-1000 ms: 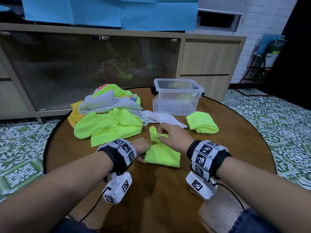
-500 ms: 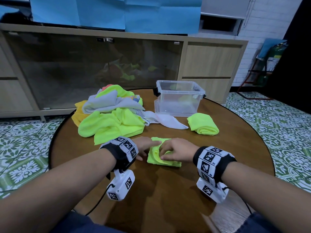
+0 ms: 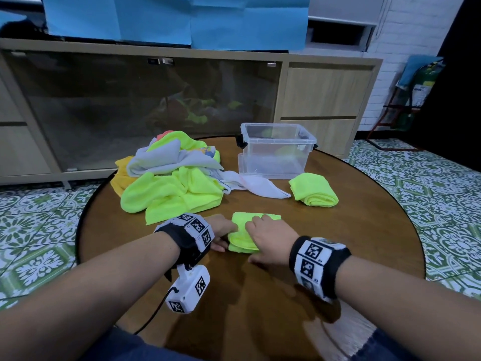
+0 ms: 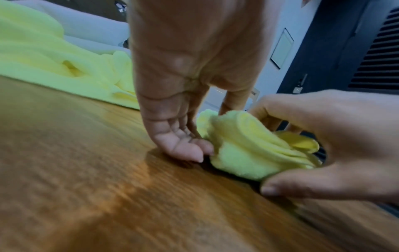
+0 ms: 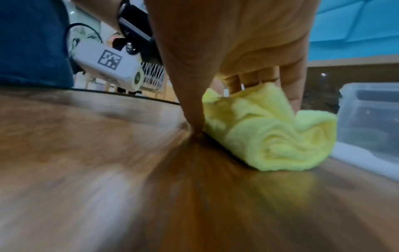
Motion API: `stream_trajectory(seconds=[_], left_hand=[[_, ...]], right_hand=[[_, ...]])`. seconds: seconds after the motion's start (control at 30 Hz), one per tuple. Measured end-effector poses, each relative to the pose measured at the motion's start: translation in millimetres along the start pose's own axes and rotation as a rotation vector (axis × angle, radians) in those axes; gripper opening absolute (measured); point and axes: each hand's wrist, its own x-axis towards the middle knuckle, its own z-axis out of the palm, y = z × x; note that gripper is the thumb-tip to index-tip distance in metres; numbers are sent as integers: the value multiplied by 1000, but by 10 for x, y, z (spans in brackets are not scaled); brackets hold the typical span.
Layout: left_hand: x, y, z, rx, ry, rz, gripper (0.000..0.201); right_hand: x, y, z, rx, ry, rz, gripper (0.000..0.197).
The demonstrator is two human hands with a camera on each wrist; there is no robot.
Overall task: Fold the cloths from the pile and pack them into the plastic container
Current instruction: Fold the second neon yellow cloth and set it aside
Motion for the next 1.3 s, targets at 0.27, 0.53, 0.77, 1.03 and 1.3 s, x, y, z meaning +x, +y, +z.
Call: stream_trajectory(seconds=[0.27,0.53,0.77,1.03,1.3], left_hand=[[-54,33,-15,-282,-7,243,45],[-3,67,-24,-255,115,415,55],[95,-20,158,168,60,310,65],[34,-43,222,832,294,460,58],[-74,-107,330,852,177,523,66]], right_hand=[[82,221,-122,330,288,253,33],[337,439,98,1780,181,666,27],[361,417,274,912,-46,597,32],[140,402,142,384,93,243,49],[88,338,225,389,-199,147,60]])
